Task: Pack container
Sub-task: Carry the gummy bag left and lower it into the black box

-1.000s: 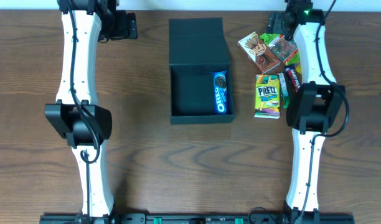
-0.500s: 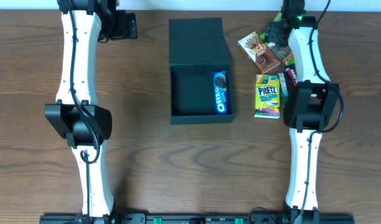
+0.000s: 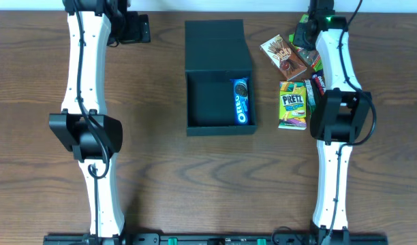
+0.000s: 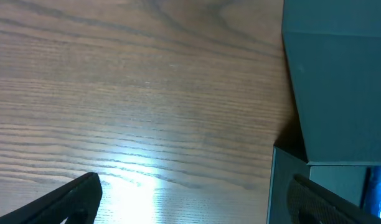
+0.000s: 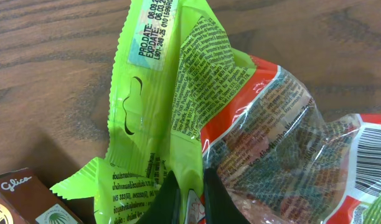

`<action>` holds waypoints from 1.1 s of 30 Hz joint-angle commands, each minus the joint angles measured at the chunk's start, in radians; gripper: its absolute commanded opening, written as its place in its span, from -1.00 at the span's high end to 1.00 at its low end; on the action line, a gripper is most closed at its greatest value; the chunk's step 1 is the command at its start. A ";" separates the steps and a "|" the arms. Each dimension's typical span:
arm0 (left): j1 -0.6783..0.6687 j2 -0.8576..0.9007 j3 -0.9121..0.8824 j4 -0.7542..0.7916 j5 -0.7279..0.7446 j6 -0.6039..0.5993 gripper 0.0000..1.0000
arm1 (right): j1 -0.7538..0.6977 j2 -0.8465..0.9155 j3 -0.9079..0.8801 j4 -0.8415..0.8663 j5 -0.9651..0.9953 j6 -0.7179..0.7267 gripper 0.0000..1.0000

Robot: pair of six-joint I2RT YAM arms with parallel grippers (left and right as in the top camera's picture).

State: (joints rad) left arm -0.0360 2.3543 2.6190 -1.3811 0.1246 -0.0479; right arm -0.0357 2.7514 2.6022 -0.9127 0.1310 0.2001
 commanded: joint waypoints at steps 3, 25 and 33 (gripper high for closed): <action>0.003 -0.009 0.008 -0.006 -0.001 0.000 -0.91 | 0.000 -0.037 0.009 -0.009 -0.011 -0.045 0.97; 0.032 -0.009 0.008 -0.014 -0.099 0.063 -0.91 | 0.360 -0.466 0.020 -0.420 -0.217 -0.024 0.98; 0.116 -0.009 0.008 -0.052 -0.095 0.060 -0.91 | 0.521 -0.447 -0.011 -0.553 -0.106 0.032 0.98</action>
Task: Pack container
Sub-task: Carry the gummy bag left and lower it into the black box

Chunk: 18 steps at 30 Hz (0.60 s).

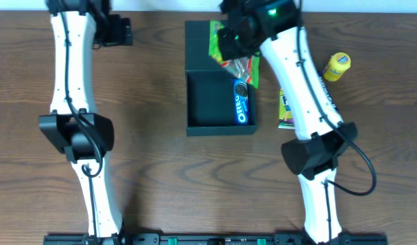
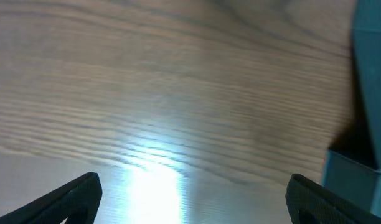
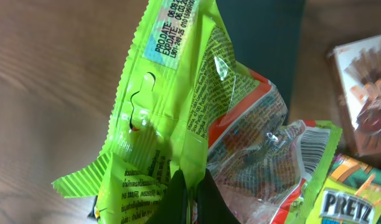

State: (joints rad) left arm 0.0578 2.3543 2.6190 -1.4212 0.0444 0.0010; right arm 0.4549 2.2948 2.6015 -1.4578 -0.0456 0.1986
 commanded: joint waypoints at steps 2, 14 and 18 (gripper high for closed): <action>0.033 -0.009 0.008 -0.017 0.006 0.011 -0.91 | 0.069 0.022 -0.029 -0.008 0.103 0.037 0.97; 0.039 -0.009 0.008 -0.017 0.035 0.012 -0.91 | 0.149 0.037 -0.221 0.040 0.128 0.073 0.37; 0.039 -0.009 0.008 -0.016 0.035 0.012 -0.91 | 0.146 0.033 -0.222 0.040 0.208 0.047 -0.98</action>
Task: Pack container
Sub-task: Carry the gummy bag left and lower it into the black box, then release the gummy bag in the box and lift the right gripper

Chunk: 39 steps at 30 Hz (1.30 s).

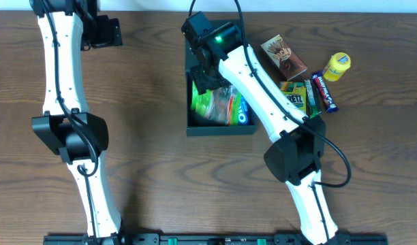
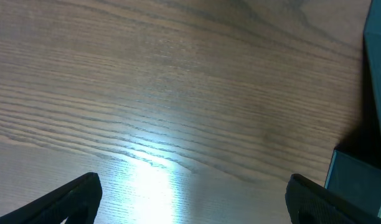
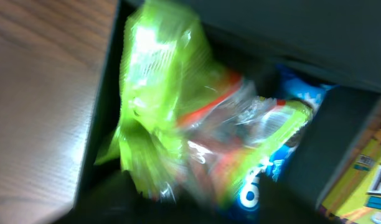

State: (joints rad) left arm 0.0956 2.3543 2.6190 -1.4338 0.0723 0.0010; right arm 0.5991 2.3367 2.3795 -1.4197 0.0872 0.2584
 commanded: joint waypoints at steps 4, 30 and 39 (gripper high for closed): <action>0.002 -0.009 0.008 -0.003 0.007 0.012 -0.91 | -0.006 -0.028 0.011 0.016 0.116 -0.041 -0.64; 0.002 -0.009 0.008 -0.003 0.056 0.011 -0.91 | -0.077 -0.021 -0.603 0.646 -0.143 -0.246 0.97; 0.002 -0.009 0.008 -0.002 0.056 0.012 -0.91 | -0.077 -0.059 -0.469 0.539 -0.148 -0.328 0.97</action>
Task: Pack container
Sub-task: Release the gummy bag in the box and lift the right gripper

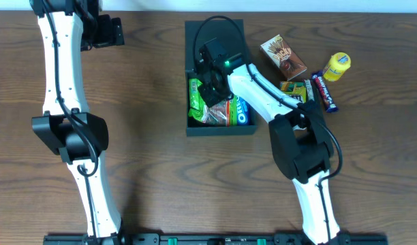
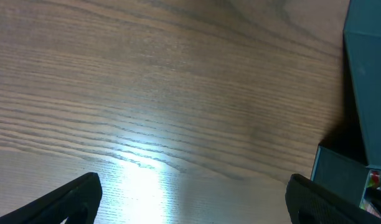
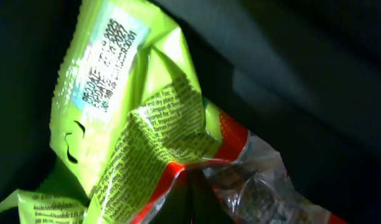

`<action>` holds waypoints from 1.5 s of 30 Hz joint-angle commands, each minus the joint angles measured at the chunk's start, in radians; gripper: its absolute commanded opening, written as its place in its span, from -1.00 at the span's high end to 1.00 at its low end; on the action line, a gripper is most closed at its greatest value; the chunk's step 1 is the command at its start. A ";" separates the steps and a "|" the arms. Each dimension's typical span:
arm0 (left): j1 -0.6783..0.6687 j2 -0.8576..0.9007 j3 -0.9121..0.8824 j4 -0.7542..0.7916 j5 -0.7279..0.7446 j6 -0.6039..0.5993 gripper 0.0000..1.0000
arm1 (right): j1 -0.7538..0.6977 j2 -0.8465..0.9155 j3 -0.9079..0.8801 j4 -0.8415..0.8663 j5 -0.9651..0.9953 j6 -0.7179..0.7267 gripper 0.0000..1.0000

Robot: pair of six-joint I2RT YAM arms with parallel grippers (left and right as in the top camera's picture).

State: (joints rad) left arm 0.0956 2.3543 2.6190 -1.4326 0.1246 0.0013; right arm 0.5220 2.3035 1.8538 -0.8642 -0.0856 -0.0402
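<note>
The dark open box (image 1: 219, 130) stands mid-table with its lid (image 1: 214, 37) flipped back. Inside it a green and clear snack bag (image 1: 202, 103) lies at the left, beside a blue Oreo pack (image 1: 242, 111) at the right. My right gripper (image 1: 212, 86) reaches down into the box and is shut on the bag; in the right wrist view its closed fingers (image 3: 192, 199) pinch the crinkled bag (image 3: 125, 124) against the dark interior. My left gripper (image 2: 190, 196) is open over bare wood left of the box (image 2: 365, 81), holding nothing.
To the right of the box lie a brown Pocky box (image 1: 283, 58), a green Pretz box (image 1: 294, 92), a dark candy bar (image 1: 326, 92) and a yellow can (image 1: 338, 67). The left arm (image 1: 62, 82) stretches along the table's left side.
My right gripper has gone lower into the box with the green bag, which now lies flatter in the left part. The left gripper has barely shifted.
First my right gripper was shut on the green bag among the snacks at the back right. Then it held the bag above the box lid, then over the box's inside. Now the bag lies in the box beside the Oreo pack, still gripped.
</note>
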 commanded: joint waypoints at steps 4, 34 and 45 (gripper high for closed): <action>0.002 -0.009 0.008 -0.003 0.003 0.014 -0.91 | -0.001 -0.075 0.119 -0.055 -0.073 -0.074 0.97; 0.002 -0.009 0.008 -0.007 0.003 0.014 -0.91 | 0.001 -0.128 -0.130 0.043 0.061 -0.035 0.97; 0.001 -0.009 0.008 -0.008 0.003 0.014 -0.91 | -0.033 -0.166 -0.090 0.018 0.097 -0.021 0.97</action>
State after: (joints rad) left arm 0.0956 2.3543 2.6190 -1.4353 0.1249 0.0013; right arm 0.5114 2.1437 1.7721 -0.8371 -0.0128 -0.0841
